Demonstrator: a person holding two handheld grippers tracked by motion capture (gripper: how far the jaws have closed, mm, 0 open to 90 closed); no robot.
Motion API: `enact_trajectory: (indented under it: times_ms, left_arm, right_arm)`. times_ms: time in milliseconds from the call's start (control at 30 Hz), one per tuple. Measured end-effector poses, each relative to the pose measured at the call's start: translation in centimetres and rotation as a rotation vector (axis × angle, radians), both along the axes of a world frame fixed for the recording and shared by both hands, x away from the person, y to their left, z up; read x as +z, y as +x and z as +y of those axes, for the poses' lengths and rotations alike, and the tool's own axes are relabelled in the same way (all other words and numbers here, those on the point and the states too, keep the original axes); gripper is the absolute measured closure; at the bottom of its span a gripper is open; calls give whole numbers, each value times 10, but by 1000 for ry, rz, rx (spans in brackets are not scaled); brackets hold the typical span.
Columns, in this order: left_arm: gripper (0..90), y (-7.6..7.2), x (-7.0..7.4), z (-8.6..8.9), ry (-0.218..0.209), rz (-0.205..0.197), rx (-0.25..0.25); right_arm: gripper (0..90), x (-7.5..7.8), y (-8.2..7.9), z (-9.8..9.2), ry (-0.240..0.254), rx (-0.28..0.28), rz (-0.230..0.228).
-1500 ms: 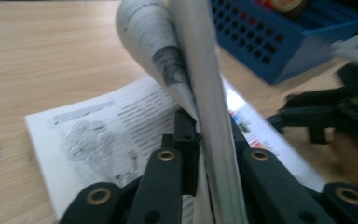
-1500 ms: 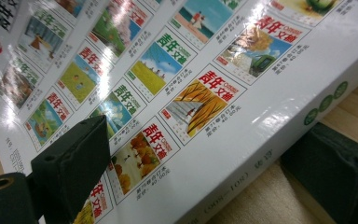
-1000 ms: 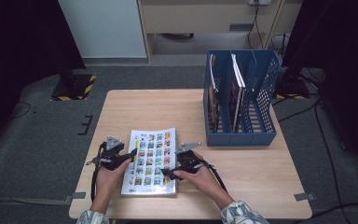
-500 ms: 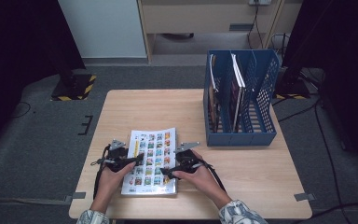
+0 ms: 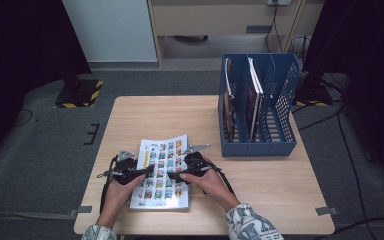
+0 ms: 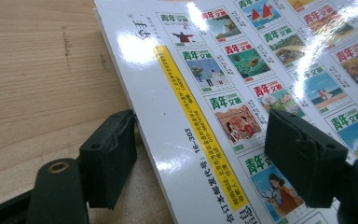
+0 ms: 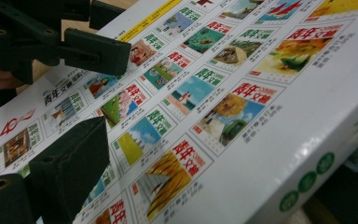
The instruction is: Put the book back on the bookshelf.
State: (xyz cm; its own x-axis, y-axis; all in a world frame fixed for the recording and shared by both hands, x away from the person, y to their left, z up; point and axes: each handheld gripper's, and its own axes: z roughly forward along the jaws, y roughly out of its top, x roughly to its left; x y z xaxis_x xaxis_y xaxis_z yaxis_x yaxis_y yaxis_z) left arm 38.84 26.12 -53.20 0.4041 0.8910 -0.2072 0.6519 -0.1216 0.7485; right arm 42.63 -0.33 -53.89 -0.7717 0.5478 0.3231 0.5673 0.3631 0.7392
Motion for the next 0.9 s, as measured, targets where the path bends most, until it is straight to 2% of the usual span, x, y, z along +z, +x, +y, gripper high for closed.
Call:
enact_trajectory:
  times_ms: [200,300,367,467,667,900]
  left_arm:
    - [241,1,1,0,6,6,-7]
    - [243,0,1,-1,8,2,-4]
    - [247,-2,1,-1,5,4,8]
    - [247,-2,1,-2,6,4,9]
    - [247,-2,0,-1,-4,9,8]
    - [246,-3,-1,-1,-6,-1,12]
  right_arm:
    - [66,2,6,8,-11,-6,16]
    - [67,1,9,13,-25,13,0]
    - [67,2,10,17,-36,6,-6]
    - [73,0,13,16,-11,-1,-3]
    - [112,2,17,14,-1,1,23]
    - [176,6,18,14,-48,-19,32]
